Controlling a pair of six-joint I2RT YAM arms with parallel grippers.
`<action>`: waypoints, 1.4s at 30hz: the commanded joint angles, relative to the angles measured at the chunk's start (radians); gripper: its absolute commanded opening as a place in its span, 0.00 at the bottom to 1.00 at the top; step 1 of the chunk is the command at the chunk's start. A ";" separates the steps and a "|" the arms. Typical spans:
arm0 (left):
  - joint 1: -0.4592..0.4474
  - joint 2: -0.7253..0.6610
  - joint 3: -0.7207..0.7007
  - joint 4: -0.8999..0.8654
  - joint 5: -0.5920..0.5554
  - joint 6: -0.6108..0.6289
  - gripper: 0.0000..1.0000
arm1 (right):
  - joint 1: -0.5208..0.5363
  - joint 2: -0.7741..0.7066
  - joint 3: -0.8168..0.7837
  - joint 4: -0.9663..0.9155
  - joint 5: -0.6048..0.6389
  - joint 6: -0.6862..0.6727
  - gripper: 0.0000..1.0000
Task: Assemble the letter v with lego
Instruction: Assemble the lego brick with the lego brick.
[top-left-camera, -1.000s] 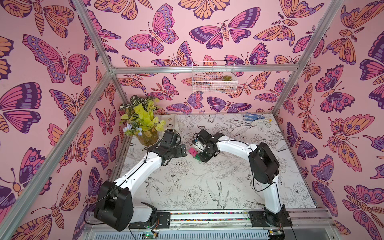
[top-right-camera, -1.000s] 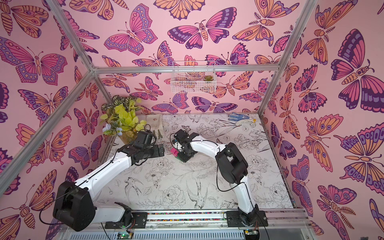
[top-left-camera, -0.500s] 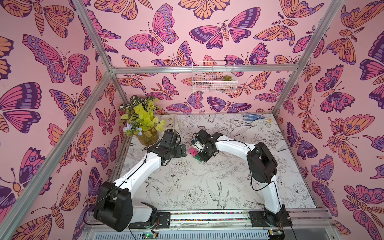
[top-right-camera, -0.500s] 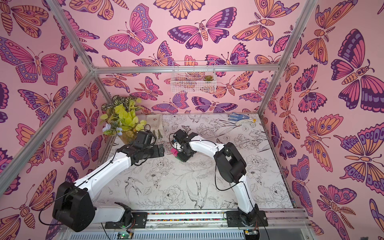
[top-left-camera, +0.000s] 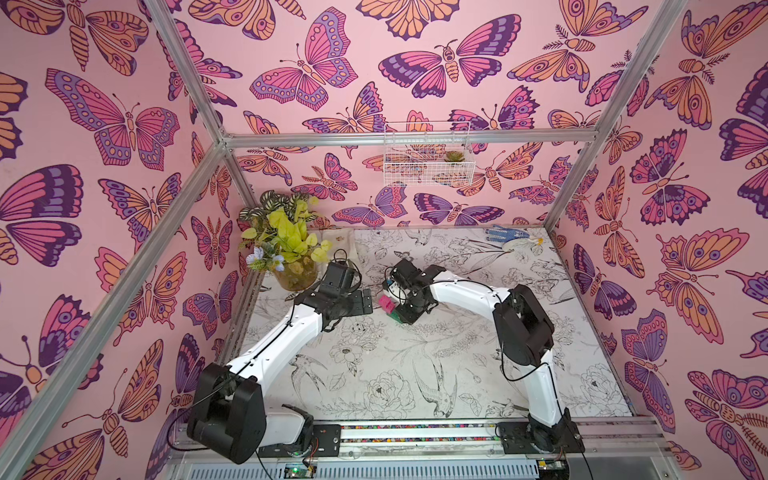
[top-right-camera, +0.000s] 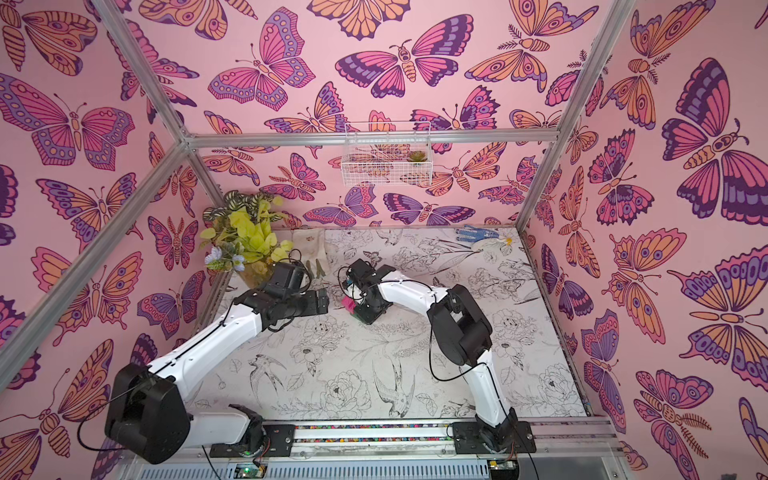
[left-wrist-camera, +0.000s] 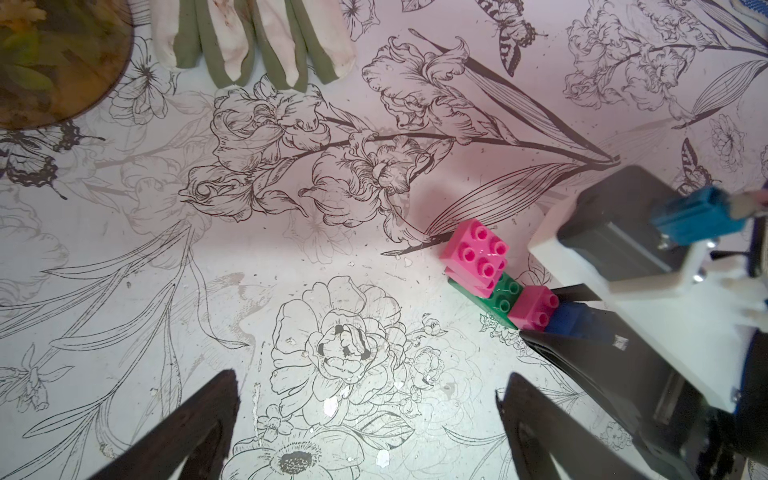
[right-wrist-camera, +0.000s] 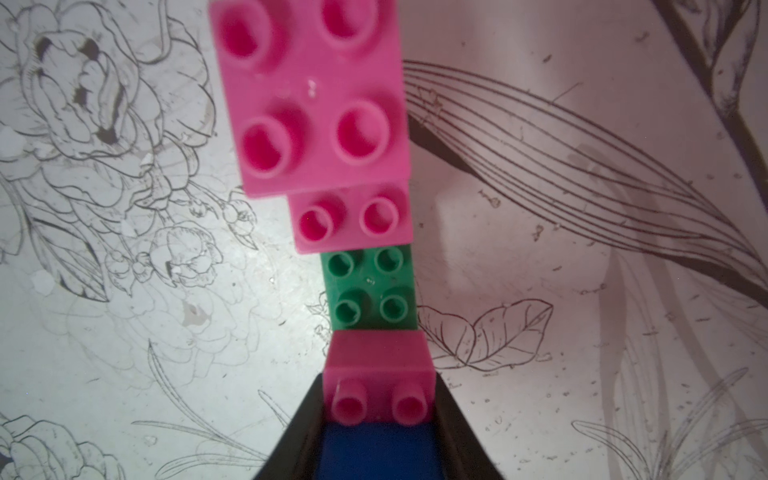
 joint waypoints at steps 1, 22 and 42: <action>0.006 -0.023 -0.005 -0.026 0.011 0.012 1.00 | 0.007 -0.003 -0.010 -0.028 -0.013 -0.019 0.29; 0.007 -0.038 0.006 -0.057 0.011 0.020 1.00 | 0.011 0.031 -0.020 -0.029 -0.001 -0.003 0.29; 0.010 -0.053 0.022 -0.085 0.002 0.029 1.00 | 0.025 0.086 0.033 -0.121 0.075 -0.028 0.29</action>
